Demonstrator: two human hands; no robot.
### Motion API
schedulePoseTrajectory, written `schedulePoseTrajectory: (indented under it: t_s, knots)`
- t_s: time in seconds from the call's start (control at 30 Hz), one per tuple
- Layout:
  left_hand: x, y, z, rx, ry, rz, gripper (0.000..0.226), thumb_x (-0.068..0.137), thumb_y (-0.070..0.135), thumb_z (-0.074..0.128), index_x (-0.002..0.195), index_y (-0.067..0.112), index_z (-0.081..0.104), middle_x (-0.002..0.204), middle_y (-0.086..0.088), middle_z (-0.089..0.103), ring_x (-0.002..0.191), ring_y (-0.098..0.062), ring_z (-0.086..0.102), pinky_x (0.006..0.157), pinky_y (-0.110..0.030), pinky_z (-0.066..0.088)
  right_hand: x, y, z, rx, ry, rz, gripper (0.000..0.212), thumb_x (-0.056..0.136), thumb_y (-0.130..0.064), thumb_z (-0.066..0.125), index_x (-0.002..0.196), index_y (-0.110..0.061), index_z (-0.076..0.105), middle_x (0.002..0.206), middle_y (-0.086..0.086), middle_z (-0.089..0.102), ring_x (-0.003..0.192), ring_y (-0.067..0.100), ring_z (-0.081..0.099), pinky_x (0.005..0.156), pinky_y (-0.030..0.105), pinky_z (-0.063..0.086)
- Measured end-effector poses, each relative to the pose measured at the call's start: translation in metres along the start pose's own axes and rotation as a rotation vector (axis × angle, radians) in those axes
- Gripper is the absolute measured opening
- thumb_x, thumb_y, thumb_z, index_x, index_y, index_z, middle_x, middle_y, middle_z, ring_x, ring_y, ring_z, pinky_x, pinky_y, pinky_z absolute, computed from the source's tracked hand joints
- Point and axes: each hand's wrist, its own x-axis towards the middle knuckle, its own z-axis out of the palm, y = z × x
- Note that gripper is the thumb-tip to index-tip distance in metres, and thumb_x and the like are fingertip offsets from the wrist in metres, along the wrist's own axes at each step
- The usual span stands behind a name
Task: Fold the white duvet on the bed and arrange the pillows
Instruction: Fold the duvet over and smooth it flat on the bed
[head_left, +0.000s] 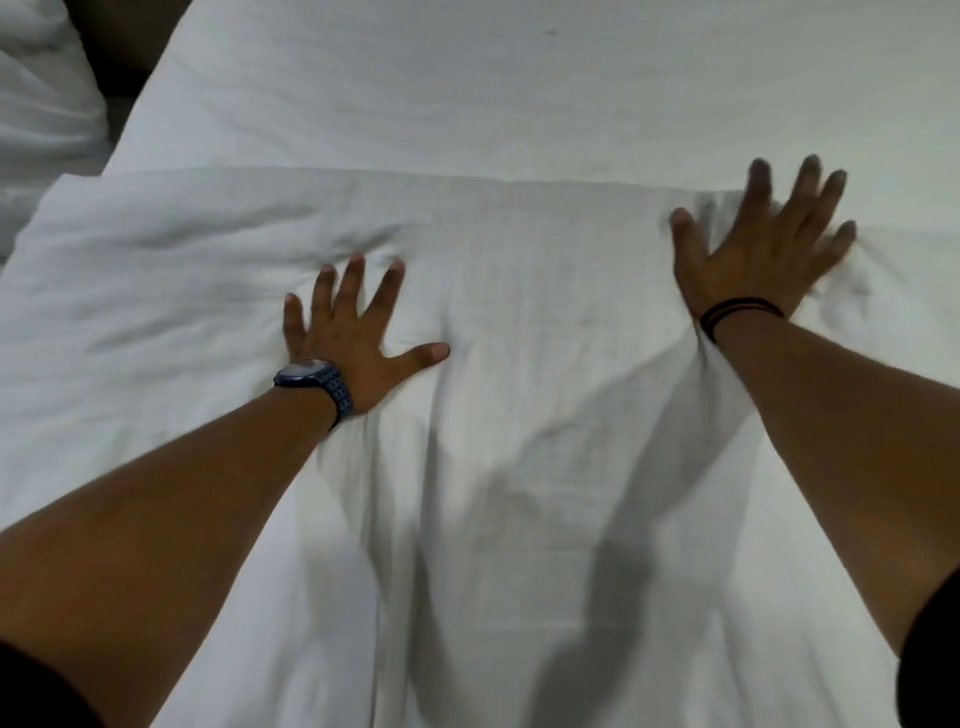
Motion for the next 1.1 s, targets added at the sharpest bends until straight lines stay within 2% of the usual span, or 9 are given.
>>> schedulePoseTrajectory:
  t_s: [0.07, 0.1, 0.17, 0.23, 0.37, 0.53, 0.7, 0.83, 1.1]
  knots:
    - [0.000, -0.001, -0.002, -0.019, -0.011, 0.001, 0.100, 0.058, 0.096, 0.014, 0.139, 0.050, -0.022, 0.157, 0.004, -0.021, 0.143, -0.022, -0.020, 0.112, -0.053, -0.012, -0.007, -0.016, 0.004, -0.068, -0.132, -0.098, 0.082, 0.082, -0.075, 0.017, 0.149, -0.027, 0.019, 0.159, 0.010, 0.011, 0.146, 0.030, 0.000, 0.110, 0.061, -0.006]
    - [-0.001, -0.001, -0.002, -0.022, -0.016, 0.006, 0.101, 0.058, 0.097, 0.014, 0.139, 0.050, -0.022, 0.157, 0.004, -0.021, 0.143, -0.022, -0.020, 0.112, -0.054, -0.012, -0.010, -0.022, 0.004, -0.062, -0.192, -0.081, 0.083, 0.082, -0.075, 0.015, 0.149, -0.027, 0.020, 0.159, 0.010, 0.012, 0.146, 0.028, 0.000, 0.111, 0.062, -0.007]
    - [-0.001, -0.002, -0.003, -0.022, -0.028, 0.025, 0.101, 0.058, 0.097, 0.014, 0.139, 0.049, -0.022, 0.156, 0.003, -0.021, 0.143, -0.023, -0.020, 0.112, -0.054, -0.012, -0.019, -0.037, 0.001, 0.001, -0.223, -0.008, 0.080, 0.084, -0.072, 0.018, 0.150, -0.026, 0.018, 0.159, 0.011, 0.010, 0.146, 0.028, -0.001, 0.111, 0.062, -0.005]
    - [0.001, -0.007, -0.006, -0.010, -0.046, 0.070, 0.101, 0.057, 0.097, 0.013, 0.139, 0.049, -0.022, 0.156, 0.003, -0.022, 0.143, -0.024, -0.020, 0.112, -0.054, -0.012, -0.041, -0.059, -0.002, 0.048, -0.217, -0.028, 0.077, 0.086, -0.069, 0.020, 0.151, -0.028, 0.014, 0.159, 0.009, 0.007, 0.146, 0.027, -0.001, 0.112, 0.060, -0.002]
    - [0.007, -0.044, -0.018, 0.078, -0.053, 0.256, 0.097, 0.062, 0.095, 0.011, 0.141, 0.048, -0.020, 0.157, 0.005, -0.018, 0.144, -0.019, -0.016, 0.115, -0.050, -0.010, -0.088, -0.104, -0.004, 0.088, -0.310, -0.041, 0.083, 0.084, -0.074, 0.012, 0.151, -0.027, 0.006, 0.160, 0.006, 0.004, 0.147, 0.024, -0.001, 0.113, 0.058, -0.001]
    - [0.009, -0.116, -0.027, 0.094, -0.017, 0.342, 0.094, 0.067, 0.092, 0.009, 0.144, 0.044, -0.016, 0.157, 0.004, -0.018, 0.145, -0.018, -0.015, 0.116, -0.044, -0.008, -0.156, -0.131, -0.008, -0.009, -0.308, 0.033, 0.092, 0.077, -0.082, 0.005, 0.151, -0.027, -0.003, 0.160, 0.004, -0.003, 0.146, 0.025, -0.005, 0.112, 0.060, -0.003]
    - [0.000, -0.166, -0.029, 0.096, -0.045, 0.431, 0.092, 0.070, 0.089, 0.010, 0.145, 0.042, -0.014, 0.158, 0.002, -0.016, 0.145, -0.018, -0.015, 0.116, -0.041, -0.007, -0.223, -0.160, -0.018, 0.009, -0.347, 0.194, 0.092, 0.076, -0.083, 0.004, 0.151, -0.029, -0.007, 0.160, 0.004, -0.008, 0.146, 0.024, -0.009, 0.111, 0.062, -0.003]
    - [-0.002, -0.173, -0.027, 0.105, -0.025, 0.455, 0.092, 0.072, 0.088, 0.010, 0.147, 0.039, -0.012, 0.158, 0.001, -0.014, 0.145, -0.018, -0.013, 0.116, -0.041, -0.006, -0.259, -0.175, -0.023, -0.019, -0.339, 0.198, 0.100, 0.071, -0.089, 0.005, 0.151, -0.029, -0.005, 0.160, 0.005, -0.008, 0.146, 0.026, -0.010, 0.111, 0.061, -0.006]
    - [-0.007, -0.177, -0.028, 0.152, -0.052, 0.468, 0.092, 0.073, 0.087, 0.006, 0.146, 0.036, -0.015, 0.158, -0.003, -0.017, 0.145, -0.021, -0.015, 0.116, -0.044, -0.008, -0.301, -0.190, -0.028, -0.017, -0.291, 0.259, 0.098, 0.071, -0.088, 0.008, 0.151, -0.032, -0.001, 0.160, 0.005, -0.005, 0.146, 0.026, -0.005, 0.112, 0.061, -0.004]
